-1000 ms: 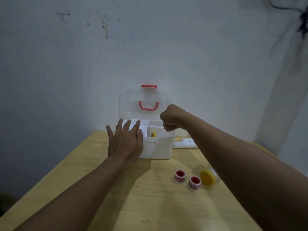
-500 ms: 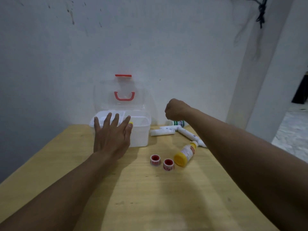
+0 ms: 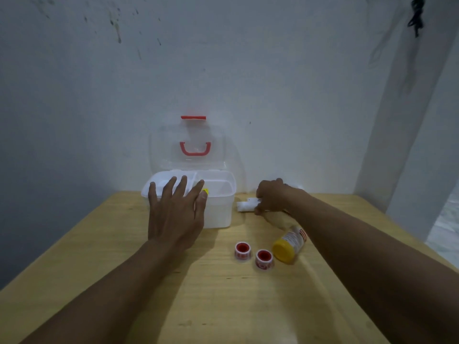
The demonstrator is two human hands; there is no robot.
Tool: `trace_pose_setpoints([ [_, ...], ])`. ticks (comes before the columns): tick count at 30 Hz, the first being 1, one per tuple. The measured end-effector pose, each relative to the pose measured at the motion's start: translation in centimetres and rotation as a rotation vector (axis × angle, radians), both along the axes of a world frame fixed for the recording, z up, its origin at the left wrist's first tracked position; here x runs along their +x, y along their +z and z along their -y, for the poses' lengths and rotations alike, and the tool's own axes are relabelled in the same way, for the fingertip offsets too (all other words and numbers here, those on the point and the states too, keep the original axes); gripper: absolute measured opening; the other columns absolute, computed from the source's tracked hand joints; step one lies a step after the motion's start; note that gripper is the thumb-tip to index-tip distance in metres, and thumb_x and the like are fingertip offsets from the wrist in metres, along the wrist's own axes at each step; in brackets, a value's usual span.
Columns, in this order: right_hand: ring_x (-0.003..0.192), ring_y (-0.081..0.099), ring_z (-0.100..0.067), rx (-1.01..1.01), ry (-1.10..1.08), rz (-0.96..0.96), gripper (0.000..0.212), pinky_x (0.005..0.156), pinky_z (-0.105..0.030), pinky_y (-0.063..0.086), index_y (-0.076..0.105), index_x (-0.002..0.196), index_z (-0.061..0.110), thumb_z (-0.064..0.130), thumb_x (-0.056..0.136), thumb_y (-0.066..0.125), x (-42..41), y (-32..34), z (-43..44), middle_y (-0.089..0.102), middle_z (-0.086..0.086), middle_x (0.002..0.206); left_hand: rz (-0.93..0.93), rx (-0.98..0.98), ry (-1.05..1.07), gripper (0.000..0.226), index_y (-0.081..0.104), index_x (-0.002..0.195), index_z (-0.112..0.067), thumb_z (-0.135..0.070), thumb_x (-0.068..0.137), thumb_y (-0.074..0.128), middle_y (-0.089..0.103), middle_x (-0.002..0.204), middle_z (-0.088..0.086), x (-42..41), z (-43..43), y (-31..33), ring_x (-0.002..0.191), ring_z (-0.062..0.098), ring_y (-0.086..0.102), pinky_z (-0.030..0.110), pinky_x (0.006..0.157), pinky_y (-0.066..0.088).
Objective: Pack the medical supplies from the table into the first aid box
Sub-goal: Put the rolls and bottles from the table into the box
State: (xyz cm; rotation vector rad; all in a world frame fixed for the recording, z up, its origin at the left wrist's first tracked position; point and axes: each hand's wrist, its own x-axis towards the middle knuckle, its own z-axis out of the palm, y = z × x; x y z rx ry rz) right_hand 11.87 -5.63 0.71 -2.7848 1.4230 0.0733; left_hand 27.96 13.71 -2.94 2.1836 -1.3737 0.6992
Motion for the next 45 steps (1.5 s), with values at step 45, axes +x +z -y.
trace_pose_setpoints([
  [45, 0.094, 0.062, -0.021, -0.087, 0.246, 0.072, 0.053, 0.072, -0.032, 0.051, 0.056, 0.129, 0.031, 0.033, 0.080, 0.077, 1.6, 10.7, -5.0, 0.056, 0.000, 0.127, -0.125, -0.005, 0.038, 0.058, 0.039, 0.145, -0.039, -0.051, 0.096, 0.010, 0.031, 0.158, 0.002, 2.1, -1.3, 0.3, 0.150, 0.022, 0.008, 0.060, 0.117, -0.006],
])
